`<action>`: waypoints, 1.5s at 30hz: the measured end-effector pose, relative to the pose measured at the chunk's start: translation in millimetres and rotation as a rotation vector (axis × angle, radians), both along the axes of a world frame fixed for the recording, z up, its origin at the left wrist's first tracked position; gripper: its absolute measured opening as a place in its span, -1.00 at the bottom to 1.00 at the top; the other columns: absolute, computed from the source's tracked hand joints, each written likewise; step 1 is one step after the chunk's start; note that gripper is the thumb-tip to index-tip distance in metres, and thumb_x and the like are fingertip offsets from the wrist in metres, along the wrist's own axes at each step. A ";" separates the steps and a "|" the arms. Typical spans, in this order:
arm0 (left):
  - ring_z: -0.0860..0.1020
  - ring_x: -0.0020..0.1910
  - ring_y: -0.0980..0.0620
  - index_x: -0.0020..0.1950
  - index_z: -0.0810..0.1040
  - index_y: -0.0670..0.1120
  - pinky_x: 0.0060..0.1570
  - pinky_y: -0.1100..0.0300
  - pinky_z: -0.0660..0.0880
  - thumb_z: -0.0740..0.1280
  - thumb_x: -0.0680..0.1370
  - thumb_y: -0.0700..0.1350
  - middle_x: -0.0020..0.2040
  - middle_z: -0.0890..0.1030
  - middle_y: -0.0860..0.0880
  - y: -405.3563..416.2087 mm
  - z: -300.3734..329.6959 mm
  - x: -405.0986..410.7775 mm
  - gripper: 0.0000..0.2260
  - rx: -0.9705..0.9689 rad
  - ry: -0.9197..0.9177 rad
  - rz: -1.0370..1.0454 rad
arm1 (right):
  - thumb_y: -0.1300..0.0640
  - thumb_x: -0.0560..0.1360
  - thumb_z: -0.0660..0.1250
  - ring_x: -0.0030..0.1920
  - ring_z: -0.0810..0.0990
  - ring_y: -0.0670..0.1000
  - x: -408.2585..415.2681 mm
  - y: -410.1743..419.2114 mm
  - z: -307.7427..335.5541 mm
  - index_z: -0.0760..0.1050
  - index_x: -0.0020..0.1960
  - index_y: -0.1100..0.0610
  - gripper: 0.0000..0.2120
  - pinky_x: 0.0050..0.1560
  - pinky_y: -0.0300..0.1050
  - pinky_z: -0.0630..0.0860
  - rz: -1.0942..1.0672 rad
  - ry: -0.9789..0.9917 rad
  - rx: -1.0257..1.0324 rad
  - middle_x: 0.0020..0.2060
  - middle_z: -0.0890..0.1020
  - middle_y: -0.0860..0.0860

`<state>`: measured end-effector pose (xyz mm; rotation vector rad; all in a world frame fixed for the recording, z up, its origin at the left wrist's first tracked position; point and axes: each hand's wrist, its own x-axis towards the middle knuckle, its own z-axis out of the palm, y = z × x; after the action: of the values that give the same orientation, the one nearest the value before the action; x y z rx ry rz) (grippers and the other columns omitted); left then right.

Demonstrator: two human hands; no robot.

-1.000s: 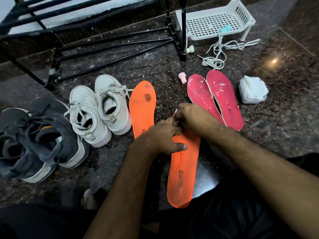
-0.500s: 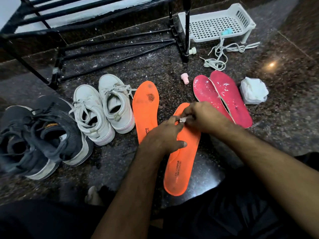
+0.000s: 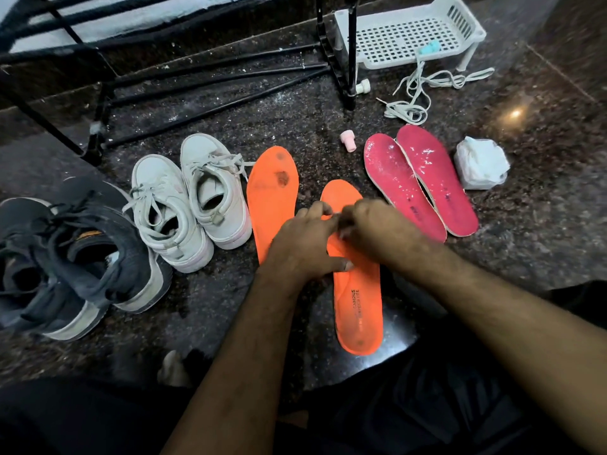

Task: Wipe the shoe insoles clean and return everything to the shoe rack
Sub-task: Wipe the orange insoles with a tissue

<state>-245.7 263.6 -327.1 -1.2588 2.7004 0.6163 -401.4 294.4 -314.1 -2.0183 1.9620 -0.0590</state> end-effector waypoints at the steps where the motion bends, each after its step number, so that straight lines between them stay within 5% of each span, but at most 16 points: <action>1: 0.35 0.33 -0.08 0.44 0.43 0.10 0.26 0.07 0.34 0.53 0.31 0.26 0.45 0.28 0.02 -1.9 -0.5 2.9 -0.25 0.009 0.019 0.003 | 0.08 0.55 0.34 0.08 0.62 0.17 8.6 7.1 0.9 0.57 0.18 0.16 -0.75 0.03 -0.06 0.47 0.070 -0.062 0.032 0.05 0.65 0.16; 4: 0.33 0.36 -0.08 0.49 0.38 0.09 0.34 0.05 0.30 0.55 0.25 0.31 0.46 0.28 0.01 -4.7 -5.7 8.9 -0.13 -0.003 0.023 0.000 | 0.12 0.51 0.40 0.03 0.64 0.14 1.5 2.2 3.4 0.63 0.07 0.15 -0.83 -0.02 -0.15 0.41 0.072 -0.157 0.086 -0.02 0.69 0.13; 8: 0.23 0.50 -0.08 0.57 0.25 0.05 0.52 -0.15 0.06 0.41 0.27 0.46 0.49 0.28 -0.01 -3.3 -11.0 9.3 -0.02 -0.151 -0.045 0.024 | 0.15 0.50 0.40 0.01 0.62 0.19 -27.4 -17.4 2.1 0.64 0.04 0.16 -0.86 -0.09 -0.13 0.41 -0.154 -0.148 -0.108 -0.03 0.67 0.19; 16: -0.01 0.61 -0.03 0.60 0.14 0.11 0.53 -0.24 -0.13 0.25 0.32 0.48 0.57 0.19 0.05 1.3 -14.7 10.5 -0.07 -0.189 -0.061 0.113 | 0.10 0.49 0.39 -0.01 0.65 0.12 12.4 9.1 13.2 0.68 0.02 0.07 -0.85 -0.06 -0.14 0.44 0.106 -0.168 0.129 -0.08 0.71 0.10; 19: -0.18 0.62 -0.04 0.64 -0.04 0.11 0.52 -0.22 -0.23 0.06 0.16 0.67 0.65 -0.01 0.01 1.3 -16.4 9.7 0.16 -0.153 -0.094 0.089 | 0.15 0.49 0.37 -0.07 0.64 0.13 -16.1 1.0 20.8 0.69 0.00 0.09 -0.86 -0.15 -0.21 0.35 -0.086 -0.223 -0.082 -0.11 0.70 0.12; 23: -0.30 0.60 -0.05 0.63 -0.18 0.17 0.52 -0.22 -0.27 0.16 0.15 0.67 0.64 -0.22 -0.02 5.9 -16.9 2.2 0.19 -0.105 -0.067 0.031 | 0.31 0.42 0.33 -0.03 0.64 0.11 -29.2 -13.2 8.4 0.66 0.01 0.10 -0.75 -0.15 -0.25 0.34 -0.114 -0.202 -0.071 -0.07 0.69 0.09; 30: -0.28 0.60 -0.03 0.64 -0.10 0.11 0.53 -0.19 -0.26 0.24 0.14 0.65 0.65 -0.19 0.04 2.0 -18.2 3.6 0.23 -0.090 -0.089 0.111 | 0.28 0.38 0.39 -0.11 0.68 0.02 -4.2 2.4 13.6 0.71 -0.07 0.04 -0.78 -0.03 -0.11 0.59 0.089 -0.173 0.196 -0.20 0.72 0.01; 36: -0.14 0.62 0.02 0.64 -0.08 0.08 0.56 -0.19 -0.12 0.35 0.16 0.58 0.65 -0.09 0.05 9.0 -11.3 -6.6 0.22 -0.034 0.028 -0.031 | 0.23 0.42 0.42 -0.04 0.62 0.13 -29.8 -11.6 20.1 0.69 -0.03 0.10 -0.84 -0.04 -0.09 0.47 -0.102 -0.228 -0.204 -0.08 0.64 0.13; 45: -0.11 0.62 0.05 0.64 -0.02 -0.02 0.57 -0.15 -0.11 0.45 0.25 0.43 0.65 0.02 0.04 -2.3 -10.1 -1.7 0.16 -0.138 0.040 0.126 | 0.20 0.41 0.44 -0.11 0.61 0.01 -10.8 -0.8 8.6 0.58 -0.06 0.05 -0.87 -0.16 -0.23 0.35 0.174 -0.166 0.158 -0.22 0.61 -0.05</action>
<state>-247.4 261.3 -337.2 -1.4748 2.7539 0.4790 -412.2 293.6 -305.5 -2.0030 1.6320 -0.0290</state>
